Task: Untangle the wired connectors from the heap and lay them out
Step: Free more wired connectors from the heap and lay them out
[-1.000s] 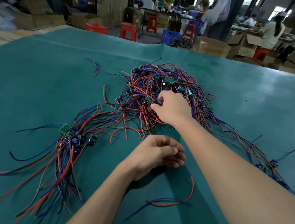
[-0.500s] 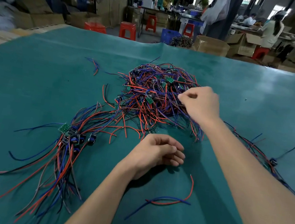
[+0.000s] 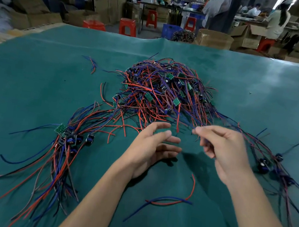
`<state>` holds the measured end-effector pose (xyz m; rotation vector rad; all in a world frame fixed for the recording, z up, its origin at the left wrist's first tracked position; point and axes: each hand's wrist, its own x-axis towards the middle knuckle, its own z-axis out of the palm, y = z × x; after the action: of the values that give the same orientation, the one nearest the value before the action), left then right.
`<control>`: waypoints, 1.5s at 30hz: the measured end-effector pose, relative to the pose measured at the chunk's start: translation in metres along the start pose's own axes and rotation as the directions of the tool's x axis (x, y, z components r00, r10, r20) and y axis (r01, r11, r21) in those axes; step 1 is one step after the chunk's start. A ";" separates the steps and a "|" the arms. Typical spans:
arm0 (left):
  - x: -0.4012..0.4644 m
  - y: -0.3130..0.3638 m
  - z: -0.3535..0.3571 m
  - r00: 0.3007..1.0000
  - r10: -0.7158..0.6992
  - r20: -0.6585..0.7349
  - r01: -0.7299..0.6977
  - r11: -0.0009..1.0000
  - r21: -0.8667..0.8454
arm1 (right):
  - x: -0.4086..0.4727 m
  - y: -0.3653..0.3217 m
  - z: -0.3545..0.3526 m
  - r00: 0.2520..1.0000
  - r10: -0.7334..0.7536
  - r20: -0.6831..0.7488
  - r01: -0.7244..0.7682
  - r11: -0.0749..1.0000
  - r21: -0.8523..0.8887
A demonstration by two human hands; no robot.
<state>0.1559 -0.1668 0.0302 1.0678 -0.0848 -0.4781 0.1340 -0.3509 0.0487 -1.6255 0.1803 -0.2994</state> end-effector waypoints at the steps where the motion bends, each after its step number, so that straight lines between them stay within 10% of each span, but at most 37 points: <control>1: 0.000 0.000 0.000 1.000 0.005 -0.002 -0.005 1.000 -0.001 | -0.003 0.003 0.000 0.996 0.013 0.087 -0.011 1.000 -0.029; 10: 0.001 -0.001 -0.003 0.999 0.028 0.039 -0.032 0.995 0.090 | -0.018 0.002 0.014 0.808 0.128 0.575 -0.022 0.982 -0.189; 17: 0.001 -0.010 -0.003 0.989 0.105 0.101 -0.127 0.962 0.243 | -0.007 0.013 0.016 0.974 -0.227 0.013 0.220 0.926 -0.306; 22: 0.003 -0.014 -0.006 0.972 0.168 0.163 -0.223 0.878 0.424 | -0.009 0.021 0.031 0.971 -0.232 0.052 0.229 0.853 -0.469; 31: 0.009 -0.019 -0.001 0.955 0.282 -0.092 -0.227 0.895 0.384 | 0.003 0.017 0.014 0.959 -0.056 -0.278 0.076 0.995 0.060; 40: 0.006 -0.020 -0.004 0.824 0.564 -0.060 -0.245 0.450 0.859 | 0.003 0.009 0.011 0.987 0.088 -0.131 -0.030 0.922 0.386; 45: 0.005 -0.016 -0.002 0.866 0.480 -0.140 -0.287 0.707 0.646 | -0.005 0.017 0.026 0.994 0.044 -0.100 -0.024 0.981 0.193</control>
<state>0.1554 -0.1737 0.0146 1.7051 -0.2020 0.1322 0.1381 -0.3257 0.0298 -1.4160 0.2508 -0.3646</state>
